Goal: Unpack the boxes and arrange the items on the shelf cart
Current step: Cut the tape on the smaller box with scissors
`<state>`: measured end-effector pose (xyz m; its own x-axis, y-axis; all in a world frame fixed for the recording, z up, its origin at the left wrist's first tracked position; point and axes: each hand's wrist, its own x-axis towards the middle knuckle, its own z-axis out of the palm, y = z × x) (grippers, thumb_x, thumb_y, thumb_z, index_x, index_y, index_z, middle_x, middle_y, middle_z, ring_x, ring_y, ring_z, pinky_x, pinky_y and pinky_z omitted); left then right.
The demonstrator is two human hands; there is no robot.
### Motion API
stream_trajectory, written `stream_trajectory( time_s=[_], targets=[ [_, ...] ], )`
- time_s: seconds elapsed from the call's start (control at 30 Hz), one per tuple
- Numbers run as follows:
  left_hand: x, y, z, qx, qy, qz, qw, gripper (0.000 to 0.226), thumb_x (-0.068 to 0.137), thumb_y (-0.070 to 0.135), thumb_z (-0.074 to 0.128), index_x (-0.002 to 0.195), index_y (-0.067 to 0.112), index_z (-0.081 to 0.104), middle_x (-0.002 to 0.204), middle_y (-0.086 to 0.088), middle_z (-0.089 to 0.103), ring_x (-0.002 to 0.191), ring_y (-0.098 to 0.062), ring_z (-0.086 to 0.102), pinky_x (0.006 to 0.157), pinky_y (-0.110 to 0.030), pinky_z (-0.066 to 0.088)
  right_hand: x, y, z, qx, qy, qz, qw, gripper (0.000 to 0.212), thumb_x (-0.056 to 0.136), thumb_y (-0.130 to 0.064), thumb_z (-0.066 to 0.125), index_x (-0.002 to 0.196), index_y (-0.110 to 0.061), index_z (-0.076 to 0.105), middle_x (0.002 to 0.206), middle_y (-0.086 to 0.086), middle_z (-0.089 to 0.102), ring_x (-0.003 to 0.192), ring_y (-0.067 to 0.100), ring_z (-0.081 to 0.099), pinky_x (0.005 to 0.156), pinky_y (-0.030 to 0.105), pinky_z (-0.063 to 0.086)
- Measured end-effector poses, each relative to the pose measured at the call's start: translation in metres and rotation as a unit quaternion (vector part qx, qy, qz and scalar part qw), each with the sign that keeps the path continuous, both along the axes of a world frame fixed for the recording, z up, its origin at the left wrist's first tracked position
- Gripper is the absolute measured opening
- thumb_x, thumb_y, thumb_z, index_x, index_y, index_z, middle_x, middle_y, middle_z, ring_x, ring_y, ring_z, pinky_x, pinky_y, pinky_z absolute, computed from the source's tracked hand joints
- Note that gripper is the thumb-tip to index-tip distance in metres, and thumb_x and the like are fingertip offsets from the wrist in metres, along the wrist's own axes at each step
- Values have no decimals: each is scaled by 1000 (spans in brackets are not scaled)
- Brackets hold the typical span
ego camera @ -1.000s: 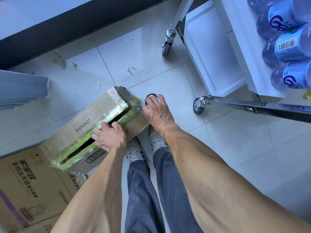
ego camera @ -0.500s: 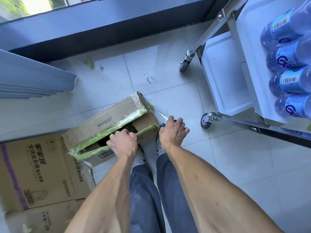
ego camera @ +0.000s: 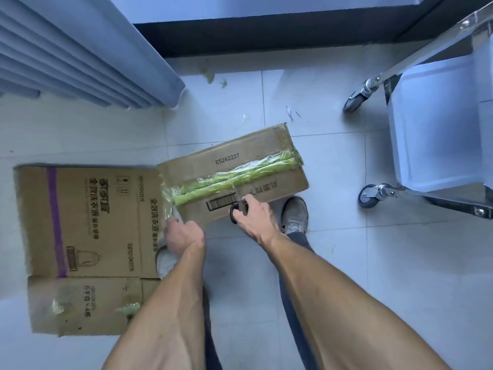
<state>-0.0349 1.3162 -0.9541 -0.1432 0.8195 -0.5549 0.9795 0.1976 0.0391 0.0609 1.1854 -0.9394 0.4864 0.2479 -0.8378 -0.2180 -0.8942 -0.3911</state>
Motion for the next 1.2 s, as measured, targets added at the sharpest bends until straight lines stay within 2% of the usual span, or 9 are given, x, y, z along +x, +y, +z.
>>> stream_trajectory(
  time_s=[0.13,0.23,0.37,0.47,0.63,0.73,0.87,1.03,1.2],
  targets=[
    [-56,46,-7,-9,19,8,1000,33,96,15,49,126,7,56,123,-22,62,109,-39,61,91,-42,51,-74,52,-9,-8,24,34,999,45,87,-49,53,126,-27,51,114,16,61,107,35,57,85,36,47],
    [-87,76,-16,-22,9,-16,1000,32,95,14,52,127,11,54,123,-21,62,108,-37,61,88,-40,51,-128,94,-18,0,30,27,999,44,89,-45,54,125,-20,53,114,16,63,105,36,59,84,38,49],
    [-123,109,-24,-42,4,-69,997,32,96,19,56,127,13,54,117,-17,64,100,-32,62,71,-33,44,-177,144,-34,-2,36,-17,999,33,91,-41,57,113,-18,56,104,12,66,96,33,62,81,37,53],
    [-141,132,-37,-47,-7,-89,995,30,94,16,59,124,12,54,112,-13,66,85,-25,58,61,-28,39,-194,171,-47,-12,-5,-84,996,37,93,-38,54,121,-14,57,112,12,66,99,30,62,79,32,48],
    [-157,149,-54,-70,-30,-110,991,29,94,13,58,123,13,52,107,-11,66,87,-25,64,74,-39,58,-197,194,-59,-47,-74,-159,983,38,95,-34,54,124,-9,54,114,14,64,105,30,59,92,38,49],
    [-154,151,-58,-54,-51,-99,992,32,94,12,57,126,12,53,114,-12,65,90,-21,59,70,-31,49,-207,199,-57,-58,-87,-180,978,36,93,-33,55,121,-10,53,109,13,63,99,29,60,90,42,49],
    [-146,141,-57,-65,-59,-106,991,31,94,11,53,125,11,54,117,-12,65,86,-20,50,68,-30,36,-220,193,-52,-64,-94,-196,974,38,93,-35,53,123,-13,54,112,10,62,98,27,58,90,39,48],
    [-135,141,-55,-67,-79,-99,990,34,95,11,51,129,13,53,122,-10,64,103,-25,60,73,-30,38,-203,190,-52,-74,-102,-190,974,36,93,-33,55,122,-11,55,107,12,64,99,29,60,89,40,49],
    [-130,144,-61,-67,-83,-100,989,33,94,11,52,127,13,54,119,-11,65,100,-24,59,74,-32,40,-174,202,-57,-58,-114,-171,977,38,91,-31,60,125,-13,55,107,13,64,100,29,60,92,42,50]
  ],
)
